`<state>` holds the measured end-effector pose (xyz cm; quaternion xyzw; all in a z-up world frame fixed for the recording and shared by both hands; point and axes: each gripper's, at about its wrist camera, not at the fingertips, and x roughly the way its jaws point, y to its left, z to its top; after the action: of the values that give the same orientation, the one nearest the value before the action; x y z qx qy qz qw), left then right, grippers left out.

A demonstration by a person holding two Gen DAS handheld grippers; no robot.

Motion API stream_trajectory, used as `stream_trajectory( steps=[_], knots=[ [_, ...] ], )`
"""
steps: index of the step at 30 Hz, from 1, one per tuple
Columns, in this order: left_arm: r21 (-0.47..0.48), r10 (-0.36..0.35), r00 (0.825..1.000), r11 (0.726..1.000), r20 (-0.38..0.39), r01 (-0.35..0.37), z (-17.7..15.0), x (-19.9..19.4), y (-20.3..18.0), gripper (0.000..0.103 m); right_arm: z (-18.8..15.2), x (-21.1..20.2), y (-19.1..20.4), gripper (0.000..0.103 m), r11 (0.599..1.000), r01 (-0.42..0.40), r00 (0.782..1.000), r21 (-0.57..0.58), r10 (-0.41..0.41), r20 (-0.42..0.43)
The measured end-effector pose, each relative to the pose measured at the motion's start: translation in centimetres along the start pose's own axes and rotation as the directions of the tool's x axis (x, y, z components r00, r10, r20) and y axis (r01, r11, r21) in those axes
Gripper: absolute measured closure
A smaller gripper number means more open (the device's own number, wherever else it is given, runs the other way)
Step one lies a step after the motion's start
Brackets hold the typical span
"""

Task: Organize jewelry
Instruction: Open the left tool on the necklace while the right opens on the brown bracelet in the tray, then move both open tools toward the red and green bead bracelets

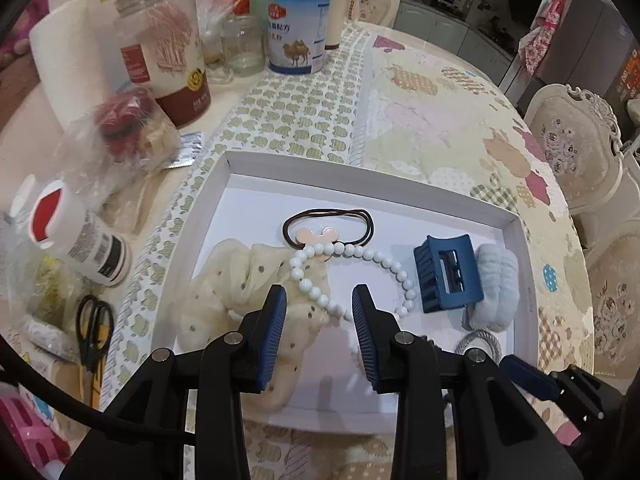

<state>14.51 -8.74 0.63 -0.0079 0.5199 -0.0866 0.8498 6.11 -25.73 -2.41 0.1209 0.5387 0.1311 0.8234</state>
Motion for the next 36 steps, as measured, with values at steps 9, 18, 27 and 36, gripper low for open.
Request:
stream_trajectory(
  steps=[9, 18, 27, 36],
  knots=[
    [0.007, 0.018, 0.999, 1.0, 0.044, -0.019, -2.7, -3.3, 0.0, 0.079, -1.5, -3.2, 0.8, 0.056, 0.999, 0.032, 0.998, 0.028, -0.033, 0.05],
    [0.032, 0.028, 0.997, 0.999, 0.07, -0.031, -6.2, -6.0, 0.1, 0.079, -3.3, -6.0, 2.1, 0.055, 0.995, 0.091, 0.991, 0.05, -0.095, 0.091],
    [0.058, 0.02, 0.997, 0.998, 0.081, -0.025, -9.7, -8.2, 0.3, 0.079, -5.9, -8.7, 3.3, 0.048, 0.991, 0.119, 0.985, 0.061, -0.125, 0.119],
    [0.09, -0.013, 0.996, 0.996, 0.085, 0.005, -12.8, -9.8, -0.4, 0.079, -9.2, -11.1, 3.8, 0.048, 0.985, 0.16, 0.978, 0.059, -0.166, 0.129]
  ],
)
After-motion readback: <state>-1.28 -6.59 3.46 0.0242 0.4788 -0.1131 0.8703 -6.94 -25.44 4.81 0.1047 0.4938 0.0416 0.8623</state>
